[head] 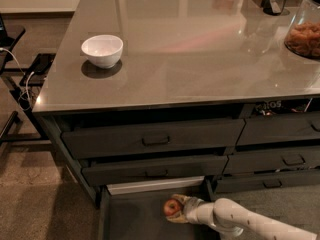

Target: Place apple into bottom drawer

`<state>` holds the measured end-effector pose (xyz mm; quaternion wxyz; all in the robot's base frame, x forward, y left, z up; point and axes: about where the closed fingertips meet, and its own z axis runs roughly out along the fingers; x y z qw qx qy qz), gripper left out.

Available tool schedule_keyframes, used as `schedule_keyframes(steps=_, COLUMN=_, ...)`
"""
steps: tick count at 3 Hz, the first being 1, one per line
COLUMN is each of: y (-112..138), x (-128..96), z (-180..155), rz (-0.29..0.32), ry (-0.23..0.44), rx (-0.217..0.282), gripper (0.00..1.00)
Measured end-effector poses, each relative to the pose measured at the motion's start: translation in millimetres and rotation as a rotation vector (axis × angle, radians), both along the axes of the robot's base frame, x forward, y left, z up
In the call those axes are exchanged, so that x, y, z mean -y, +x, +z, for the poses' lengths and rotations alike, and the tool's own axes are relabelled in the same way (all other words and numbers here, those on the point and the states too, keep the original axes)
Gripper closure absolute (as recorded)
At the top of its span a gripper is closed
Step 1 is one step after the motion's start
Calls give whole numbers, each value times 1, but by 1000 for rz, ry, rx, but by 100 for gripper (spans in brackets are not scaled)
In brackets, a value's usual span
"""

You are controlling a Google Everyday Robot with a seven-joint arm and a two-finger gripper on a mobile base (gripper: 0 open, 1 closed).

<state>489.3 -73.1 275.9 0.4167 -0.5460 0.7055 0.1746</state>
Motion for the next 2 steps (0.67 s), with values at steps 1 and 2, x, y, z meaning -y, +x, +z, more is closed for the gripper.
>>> schedule_keyframes(steps=1, y=2, x=-4, z=-48, rz=-17, ry=51, rx=-72, gripper=100)
schedule_keyframes(steps=2, y=9, x=-4, z=-95, rz=-61, ry=84, rx=-167, gripper=100)
